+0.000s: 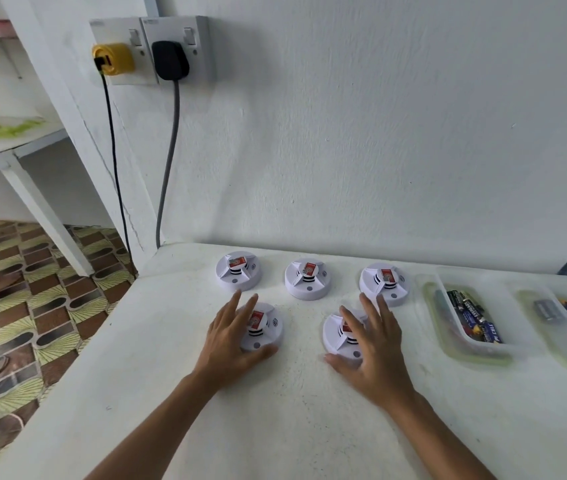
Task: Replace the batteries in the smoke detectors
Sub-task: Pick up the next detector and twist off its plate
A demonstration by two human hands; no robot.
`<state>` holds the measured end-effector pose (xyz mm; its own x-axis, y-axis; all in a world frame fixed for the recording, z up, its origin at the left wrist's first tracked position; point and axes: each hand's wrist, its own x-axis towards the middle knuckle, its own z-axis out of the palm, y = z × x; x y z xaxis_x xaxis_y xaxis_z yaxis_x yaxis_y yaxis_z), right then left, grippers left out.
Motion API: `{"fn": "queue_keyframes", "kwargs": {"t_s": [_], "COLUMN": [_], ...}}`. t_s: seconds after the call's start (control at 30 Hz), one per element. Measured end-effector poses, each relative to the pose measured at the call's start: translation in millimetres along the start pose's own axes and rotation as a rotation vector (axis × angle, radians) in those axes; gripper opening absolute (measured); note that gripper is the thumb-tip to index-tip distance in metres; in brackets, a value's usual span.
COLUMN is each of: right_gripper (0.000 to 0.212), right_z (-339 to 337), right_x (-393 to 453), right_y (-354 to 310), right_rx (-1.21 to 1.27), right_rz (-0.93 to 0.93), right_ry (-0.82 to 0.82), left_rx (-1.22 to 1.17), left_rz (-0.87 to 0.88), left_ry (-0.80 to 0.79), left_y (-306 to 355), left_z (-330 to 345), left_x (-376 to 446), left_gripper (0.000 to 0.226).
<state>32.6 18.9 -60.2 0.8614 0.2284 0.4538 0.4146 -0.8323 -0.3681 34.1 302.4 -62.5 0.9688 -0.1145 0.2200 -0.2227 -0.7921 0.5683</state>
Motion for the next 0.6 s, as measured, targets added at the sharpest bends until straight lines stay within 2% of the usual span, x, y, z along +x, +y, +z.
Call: {"fn": "queue_keyframes", "kwargs": {"t_s": [0.1, 0.2, 0.3, 0.43, 0.53, 0.6], "right_gripper": [0.063, 0.058, 0.060, 0.068, 0.056, 0.051], "right_z": [-3, 3, 18, 44, 58, 60], "right_x": [4, 26, 61, 113, 137, 141], "right_y": [-12, -37, -64, -90, -100, -103], "right_rx": [0.004, 0.046, 0.069, 0.030, -0.023, 0.060], "right_rz": [-0.121, -0.198, -0.216, -0.149, -0.098, -0.041], "right_ry": [0.088, 0.088, -0.029, -0.323, -0.415, -0.425], "left_rx": [-0.090, -0.021, 0.100, 0.296, 0.330, 0.306], "left_rz": [-0.014, -0.017, -0.088, -0.218, -0.258, -0.235], "left_ry": [0.034, 0.106, 0.097, -0.062, -0.131, -0.074], "left_y": [-4, -9, -12, -17, -20, -22], "left_z": [-12, -27, -37, -34, -26, -25], "left_x": [8, 29, 64, 106, 122, 127], "left_gripper": [0.086, 0.077, 0.074, 0.082, 0.080, 0.074]}}
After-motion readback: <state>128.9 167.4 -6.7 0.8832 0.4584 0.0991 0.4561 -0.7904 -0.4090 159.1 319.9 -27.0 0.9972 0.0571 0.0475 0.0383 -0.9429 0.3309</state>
